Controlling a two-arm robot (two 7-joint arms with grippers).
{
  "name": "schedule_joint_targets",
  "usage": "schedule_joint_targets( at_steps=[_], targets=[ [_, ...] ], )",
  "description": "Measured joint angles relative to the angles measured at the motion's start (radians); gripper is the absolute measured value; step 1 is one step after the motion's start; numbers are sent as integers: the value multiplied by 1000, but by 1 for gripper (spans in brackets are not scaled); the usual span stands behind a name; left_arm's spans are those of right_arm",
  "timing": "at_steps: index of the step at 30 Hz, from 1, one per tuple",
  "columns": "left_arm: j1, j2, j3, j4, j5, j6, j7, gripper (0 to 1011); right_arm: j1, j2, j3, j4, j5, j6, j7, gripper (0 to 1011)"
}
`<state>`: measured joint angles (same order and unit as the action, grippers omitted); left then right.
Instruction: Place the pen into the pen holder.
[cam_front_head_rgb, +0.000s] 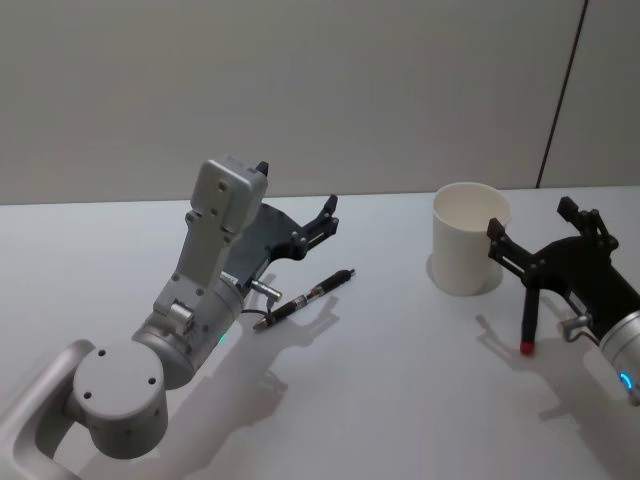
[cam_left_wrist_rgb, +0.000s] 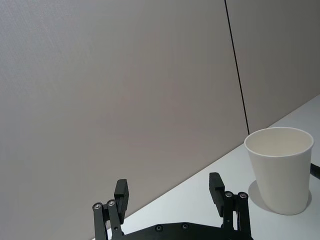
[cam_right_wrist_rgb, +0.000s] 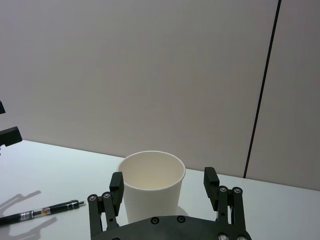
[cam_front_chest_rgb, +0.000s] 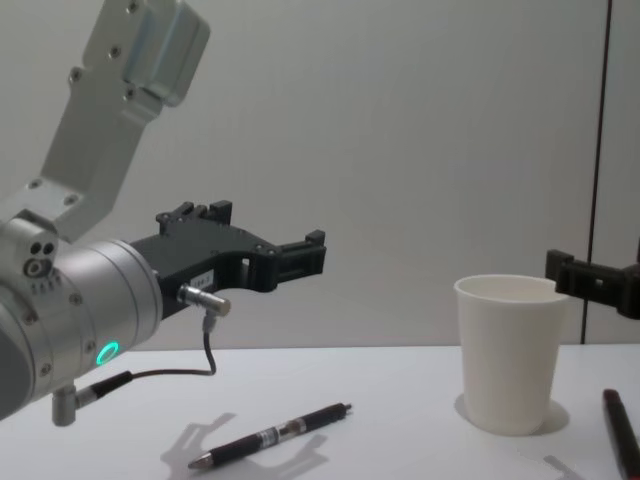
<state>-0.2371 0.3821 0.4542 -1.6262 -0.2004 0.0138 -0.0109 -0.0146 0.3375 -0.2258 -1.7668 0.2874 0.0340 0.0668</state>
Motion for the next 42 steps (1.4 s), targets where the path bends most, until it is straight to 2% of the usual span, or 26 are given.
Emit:
schedule_joint_targets(
  at_steps=[42],
  targets=[
    [0,0,0,0,0,0,0,1001,0,0,0,0,0,0,0,1002]
  ],
)
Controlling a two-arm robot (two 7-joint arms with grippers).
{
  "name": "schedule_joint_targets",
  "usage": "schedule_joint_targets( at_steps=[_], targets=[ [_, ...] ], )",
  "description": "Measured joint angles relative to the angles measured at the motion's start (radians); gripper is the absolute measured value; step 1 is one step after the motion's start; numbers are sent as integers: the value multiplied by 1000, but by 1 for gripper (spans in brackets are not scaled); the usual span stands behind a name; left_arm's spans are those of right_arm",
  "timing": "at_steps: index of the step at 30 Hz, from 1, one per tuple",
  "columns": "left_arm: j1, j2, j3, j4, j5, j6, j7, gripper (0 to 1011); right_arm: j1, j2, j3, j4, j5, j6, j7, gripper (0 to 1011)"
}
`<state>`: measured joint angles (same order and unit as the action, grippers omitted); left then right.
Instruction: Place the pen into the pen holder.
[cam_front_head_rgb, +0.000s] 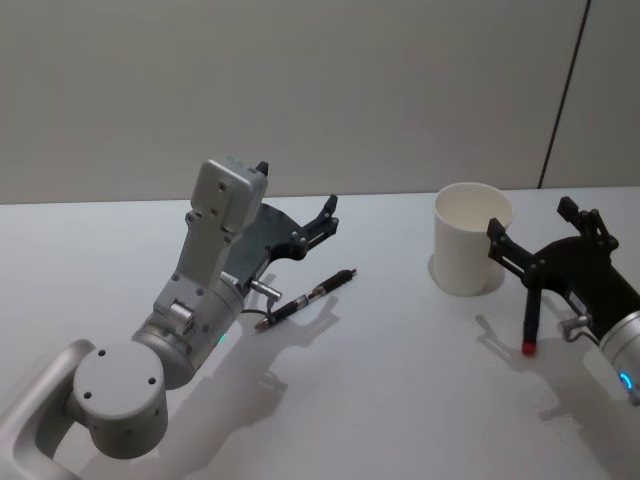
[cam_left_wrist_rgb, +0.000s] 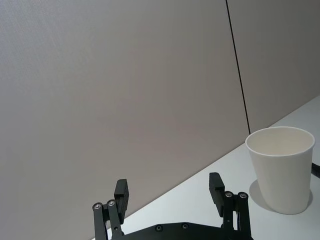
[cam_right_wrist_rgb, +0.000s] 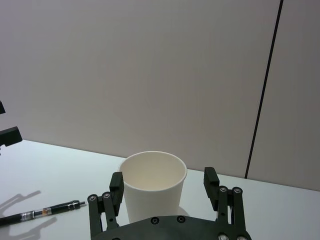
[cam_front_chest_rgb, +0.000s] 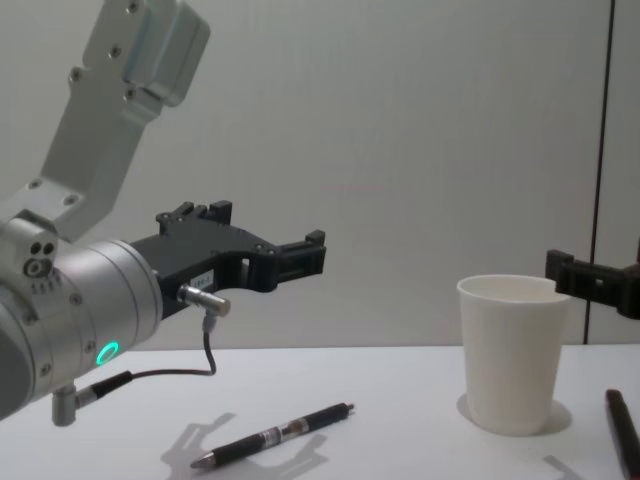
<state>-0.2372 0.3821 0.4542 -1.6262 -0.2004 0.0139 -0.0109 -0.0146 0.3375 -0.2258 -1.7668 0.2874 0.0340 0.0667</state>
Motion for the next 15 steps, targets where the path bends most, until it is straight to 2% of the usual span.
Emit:
schedule_joint_targets(
  at_steps=[15],
  targets=[
    [0,0,0,0,0,0,0,1001,-16,6,5,-17,9,9,-13,1002]
  ],
)
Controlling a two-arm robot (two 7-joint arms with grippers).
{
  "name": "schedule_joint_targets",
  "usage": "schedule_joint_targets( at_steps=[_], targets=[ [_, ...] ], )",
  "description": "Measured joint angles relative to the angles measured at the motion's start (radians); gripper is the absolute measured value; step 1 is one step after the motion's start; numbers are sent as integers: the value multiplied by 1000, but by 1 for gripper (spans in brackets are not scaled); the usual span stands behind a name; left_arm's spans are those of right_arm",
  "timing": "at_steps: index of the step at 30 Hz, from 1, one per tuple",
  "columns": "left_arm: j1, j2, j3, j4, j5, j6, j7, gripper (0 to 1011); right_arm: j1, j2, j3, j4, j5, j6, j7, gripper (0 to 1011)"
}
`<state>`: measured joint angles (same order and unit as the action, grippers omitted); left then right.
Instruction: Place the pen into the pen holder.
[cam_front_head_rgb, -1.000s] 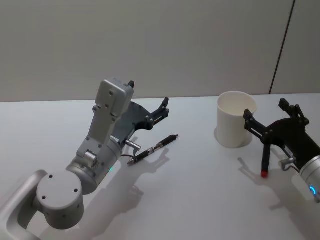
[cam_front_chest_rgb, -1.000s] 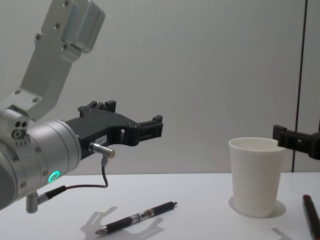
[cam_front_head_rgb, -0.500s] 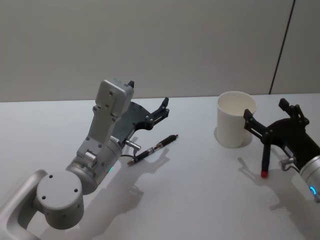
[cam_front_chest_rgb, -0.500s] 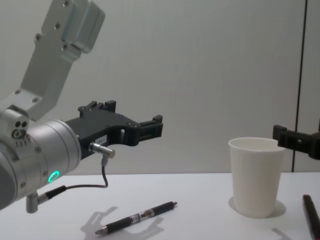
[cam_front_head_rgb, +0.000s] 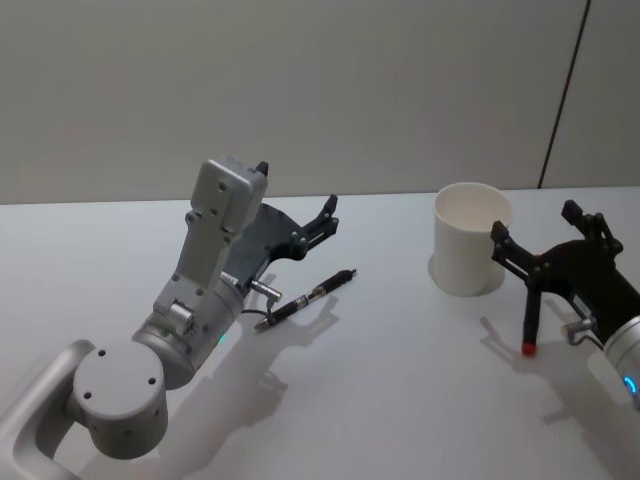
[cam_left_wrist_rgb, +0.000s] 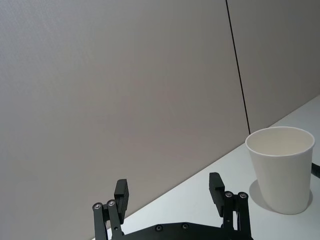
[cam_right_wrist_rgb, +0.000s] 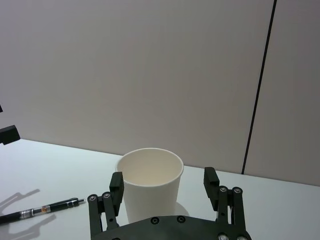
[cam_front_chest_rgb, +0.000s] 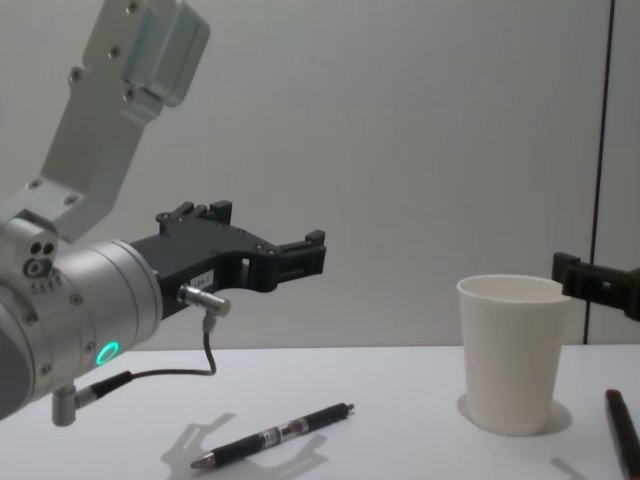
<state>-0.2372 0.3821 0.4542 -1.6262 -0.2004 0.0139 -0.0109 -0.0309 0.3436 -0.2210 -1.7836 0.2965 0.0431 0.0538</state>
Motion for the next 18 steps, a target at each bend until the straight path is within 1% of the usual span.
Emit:
schedule_joint_targets(
  at_steps=[10,18],
  targets=[
    [0,0,0,0,0,0,0,1001,-41,10,6,-44,24,16,-37,1002],
    [0,0,0,0,0,0,0,1001,-93,26,16,-99,50,31,-84,1002]
  ],
)
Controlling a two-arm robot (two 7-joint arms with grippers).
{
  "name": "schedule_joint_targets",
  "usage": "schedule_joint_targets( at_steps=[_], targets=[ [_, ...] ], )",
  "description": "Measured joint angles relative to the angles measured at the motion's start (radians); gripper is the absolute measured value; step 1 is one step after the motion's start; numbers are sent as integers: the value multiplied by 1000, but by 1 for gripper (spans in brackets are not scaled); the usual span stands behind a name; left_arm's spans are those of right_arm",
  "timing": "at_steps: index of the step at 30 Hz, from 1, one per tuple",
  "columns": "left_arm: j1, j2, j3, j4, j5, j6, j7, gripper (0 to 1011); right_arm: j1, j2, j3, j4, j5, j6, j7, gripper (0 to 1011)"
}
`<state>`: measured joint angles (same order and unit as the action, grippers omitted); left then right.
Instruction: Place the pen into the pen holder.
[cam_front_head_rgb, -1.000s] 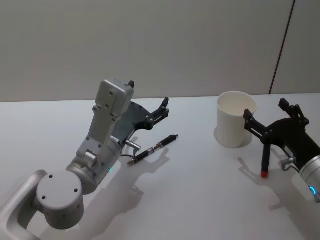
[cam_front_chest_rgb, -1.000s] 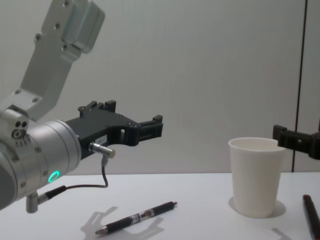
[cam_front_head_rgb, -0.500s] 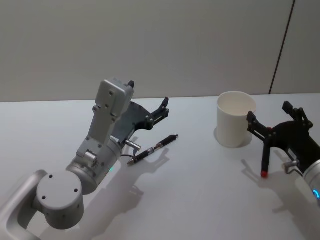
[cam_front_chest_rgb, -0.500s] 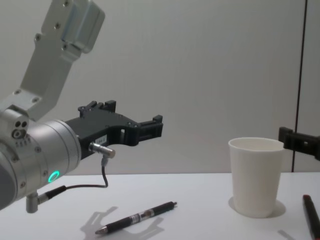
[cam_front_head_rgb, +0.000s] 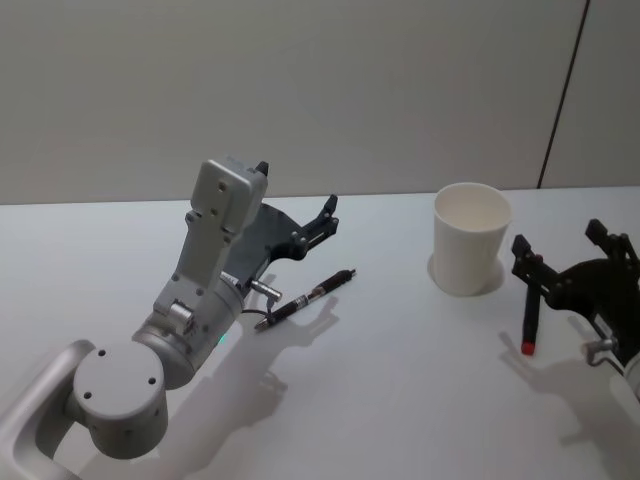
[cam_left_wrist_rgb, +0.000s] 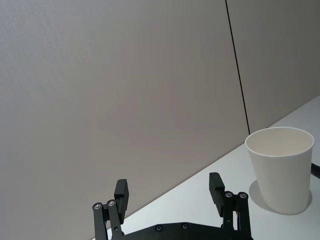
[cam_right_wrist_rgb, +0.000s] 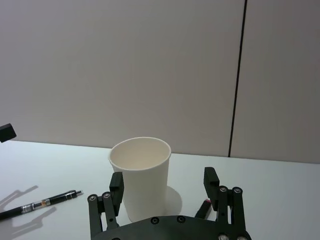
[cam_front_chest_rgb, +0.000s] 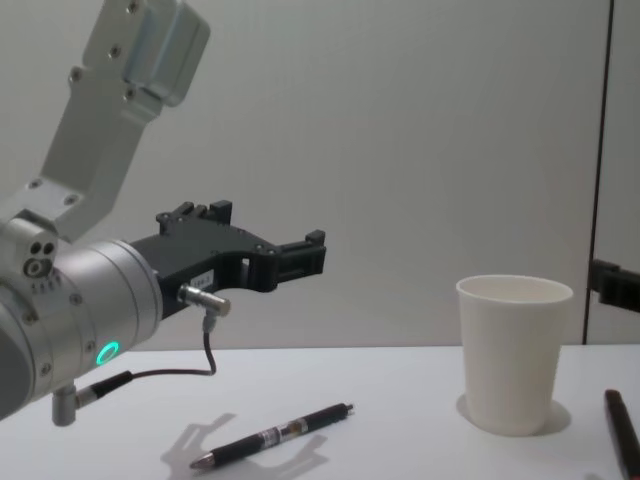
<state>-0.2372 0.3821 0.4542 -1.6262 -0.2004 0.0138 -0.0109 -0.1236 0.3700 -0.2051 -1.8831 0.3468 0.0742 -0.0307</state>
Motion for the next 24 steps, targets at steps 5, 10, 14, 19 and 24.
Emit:
schedule_joint_targets(
  at_steps=[5,10,14,19,24],
  targets=[
    [0,0,0,0,0,0,0,1001,-29,6,9,-31,21,15,-36,1002],
    [0,0,0,0,0,0,0,1001,-41,5,15,-44,39,32,-65,1002],
    [0,0,0,0,0,0,0,1001,-44,-4,24,-52,60,63,-100,1002],
    [0,0,0,0,0,0,0,1001,-29,-20,31,-46,83,109,-135,1002],
    [0,0,0,0,0,0,0,1001,-3,-35,35,-29,89,151,-155,1002]
  ],
)
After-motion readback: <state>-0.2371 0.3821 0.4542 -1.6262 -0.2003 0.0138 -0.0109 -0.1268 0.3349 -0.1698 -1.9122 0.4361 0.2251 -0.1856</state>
